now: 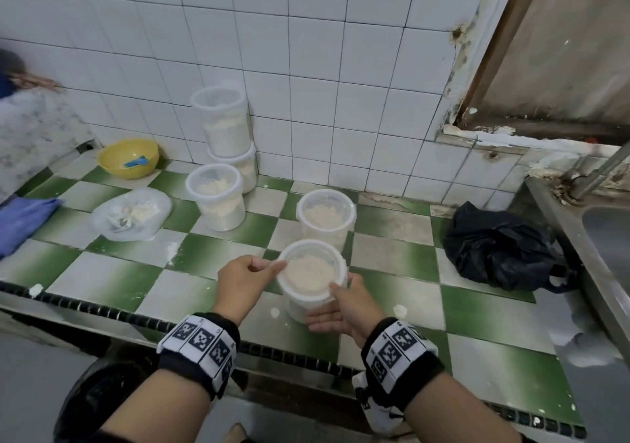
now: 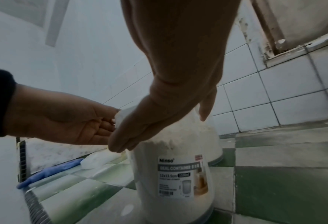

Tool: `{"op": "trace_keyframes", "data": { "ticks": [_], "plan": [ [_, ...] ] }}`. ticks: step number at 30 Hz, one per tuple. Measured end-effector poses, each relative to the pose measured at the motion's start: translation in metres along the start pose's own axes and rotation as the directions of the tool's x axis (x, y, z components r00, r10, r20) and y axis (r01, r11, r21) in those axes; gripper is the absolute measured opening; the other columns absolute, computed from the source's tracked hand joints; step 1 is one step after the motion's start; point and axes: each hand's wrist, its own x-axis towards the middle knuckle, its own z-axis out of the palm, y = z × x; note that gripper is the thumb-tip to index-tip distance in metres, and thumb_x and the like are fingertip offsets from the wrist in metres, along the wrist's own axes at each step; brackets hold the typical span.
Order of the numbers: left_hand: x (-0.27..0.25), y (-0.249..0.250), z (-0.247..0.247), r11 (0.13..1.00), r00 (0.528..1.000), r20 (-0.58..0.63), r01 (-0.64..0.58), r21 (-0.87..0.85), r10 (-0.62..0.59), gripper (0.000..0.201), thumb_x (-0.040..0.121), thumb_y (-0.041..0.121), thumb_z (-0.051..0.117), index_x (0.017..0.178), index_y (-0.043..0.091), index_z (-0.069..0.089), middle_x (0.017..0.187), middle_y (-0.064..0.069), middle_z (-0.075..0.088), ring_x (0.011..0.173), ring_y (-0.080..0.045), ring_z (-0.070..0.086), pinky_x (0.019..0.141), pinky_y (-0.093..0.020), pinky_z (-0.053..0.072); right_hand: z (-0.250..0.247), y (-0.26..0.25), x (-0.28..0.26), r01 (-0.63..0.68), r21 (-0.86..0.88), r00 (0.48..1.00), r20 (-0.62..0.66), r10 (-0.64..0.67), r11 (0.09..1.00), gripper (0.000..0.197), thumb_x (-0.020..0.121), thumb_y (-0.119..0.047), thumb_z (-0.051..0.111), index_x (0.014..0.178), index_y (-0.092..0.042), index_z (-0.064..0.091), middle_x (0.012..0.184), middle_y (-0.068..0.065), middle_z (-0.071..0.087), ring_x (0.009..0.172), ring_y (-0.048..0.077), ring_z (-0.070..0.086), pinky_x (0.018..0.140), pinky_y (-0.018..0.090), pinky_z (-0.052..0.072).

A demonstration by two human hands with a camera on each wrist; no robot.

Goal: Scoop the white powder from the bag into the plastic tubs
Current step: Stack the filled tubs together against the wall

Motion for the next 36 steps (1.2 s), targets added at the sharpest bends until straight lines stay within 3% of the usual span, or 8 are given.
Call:
{"op": "trace_keyframes", "data": {
  "ticks": [6,15,17,21,25,29,33,36],
  "plan": [
    [-0.001,-0.009,-0.004,0.995,0.996,0.061,0.064,-0.074,-0.060,0.036,0.091,0.038,0.066,0.074,0.008,0.075,0.075,-0.004,0.076,0.078,-0.020,0.074,0.087,-0.048,0.057,0.016,-0.004,0.005,0.049,-0.050,0.998,0.029,-0.047,0.998,0.031,0.103,-0.020,0.034,0.131,-0.019,0.022,0.085,0.032,0.066,0.072,0.038,0.068,0.063,0.043,0.060],
    [0.018,-0.001,-0.038,0.998,0.992,0.125,0.040,-0.055,-0.033,0.053,0.078,0.060,0.058,0.095,0.012,0.072,0.096,-0.009,0.074,0.096,-0.030,0.068,0.094,-0.053,0.052,0.049,-0.032,0.021,0.127,-0.083,0.989,0.091,-0.120,0.988,0.031,0.102,-0.016,0.038,0.128,-0.017,0.022,0.083,0.033,0.066,0.072,0.039,0.068,0.065,0.045,0.059],
    [0.032,0.017,-0.047,0.996,0.990,0.137,0.033,-0.084,-0.021,0.039,0.085,0.051,0.061,0.102,0.017,0.071,0.102,-0.004,0.073,0.100,-0.024,0.067,0.098,-0.050,0.050,0.060,-0.053,0.028,0.170,-0.086,0.983,0.086,-0.163,0.982,0.029,0.102,-0.016,0.038,0.126,-0.018,0.024,0.086,0.034,0.065,0.067,0.037,0.067,0.062,0.043,0.060],
    [0.080,0.057,-0.061,0.994,0.990,0.132,-0.045,-0.095,0.058,0.031,0.096,0.031,0.059,0.123,0.014,0.059,0.117,0.002,0.068,0.108,-0.015,0.063,0.099,-0.038,0.049,0.083,-0.098,0.050,0.262,-0.046,0.965,0.023,-0.261,0.964,0.023,0.101,-0.016,0.039,0.122,-0.013,0.029,0.078,0.031,0.066,0.063,0.036,0.066,0.060,0.045,0.059],
    [0.139,0.094,-0.068,0.993,0.978,0.177,-0.098,-0.066,0.108,0.026,0.097,0.025,0.059,0.120,0.014,0.055,0.117,0.008,0.063,0.107,-0.011,0.059,0.082,-0.018,0.046,0.104,-0.144,0.083,0.300,0.028,0.952,-0.077,-0.298,0.953,0.024,0.102,-0.016,0.038,0.123,-0.011,0.029,0.069,0.027,0.065,0.056,0.033,0.066,0.053,0.041,0.059],
    [0.193,0.114,-0.063,0.995,0.962,0.257,-0.091,-0.028,0.096,0.031,0.097,0.022,0.058,0.127,0.014,0.053,0.126,-0.003,0.063,0.116,-0.020,0.057,0.103,-0.042,0.046,0.118,-0.177,0.121,0.319,0.009,0.931,-0.190,-0.311,0.948,0.028,0.102,-0.015,0.034,0.128,-0.013,0.025,0.077,0.031,0.063,0.061,0.034,0.064,0.059,0.045,0.058],
    [0.232,0.117,-0.050,0.998,0.947,0.319,-0.058,0.033,0.044,0.032,0.094,0.014,0.060,0.126,0.011,0.056,0.120,-0.007,0.064,0.110,-0.023,0.059,0.101,-0.045,0.049,0.125,-0.189,0.157,0.275,0.017,0.918,-0.303,-0.257,0.961,0.032,0.101,-0.012,0.031,0.132,-0.014,0.024,0.093,0.038,0.062,0.067,0.039,0.065,0.067,0.051,0.057],
    [0.249,0.111,-0.041,0.999,0.928,0.372,-0.012,0.038,-0.003,0.029,0.094,0.009,0.058,0.123,0.012,0.056,0.117,-0.006,0.064,0.110,-0.023,0.058,0.099,-0.039,0.048,0.127,-0.188,0.177,0.239,0.034,0.910,-0.357,-0.211,0.971,0.034,0.098,-0.007,0.028,0.132,-0.013,0.026,0.098,0.038,0.061,0.063,0.037,0.064,0.063,0.049,0.058]
  ]
}}
